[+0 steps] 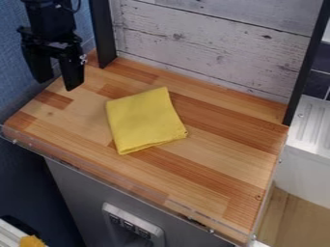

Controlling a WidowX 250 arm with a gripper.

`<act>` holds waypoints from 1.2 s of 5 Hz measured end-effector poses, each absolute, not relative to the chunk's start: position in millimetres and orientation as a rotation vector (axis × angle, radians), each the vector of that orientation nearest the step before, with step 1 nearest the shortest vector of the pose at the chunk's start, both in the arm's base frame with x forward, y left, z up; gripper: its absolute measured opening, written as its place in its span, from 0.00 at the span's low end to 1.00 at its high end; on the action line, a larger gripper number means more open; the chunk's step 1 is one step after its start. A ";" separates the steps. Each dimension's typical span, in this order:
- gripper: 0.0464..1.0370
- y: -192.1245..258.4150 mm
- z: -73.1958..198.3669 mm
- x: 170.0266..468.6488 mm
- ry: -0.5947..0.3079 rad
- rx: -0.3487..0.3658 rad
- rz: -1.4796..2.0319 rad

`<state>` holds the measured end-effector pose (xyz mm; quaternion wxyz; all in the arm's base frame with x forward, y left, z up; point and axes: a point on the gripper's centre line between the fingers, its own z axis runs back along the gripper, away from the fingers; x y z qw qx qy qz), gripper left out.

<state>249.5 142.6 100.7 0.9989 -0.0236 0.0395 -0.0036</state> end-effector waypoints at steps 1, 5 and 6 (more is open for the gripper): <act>0.96 132.1 98.8 255.7 0.074 -0.040 0.030; 0.96 75.8 86.9 305.7 -0.026 0.017 0.268; 0.96 64.7 91.0 316.8 -0.036 0.018 0.316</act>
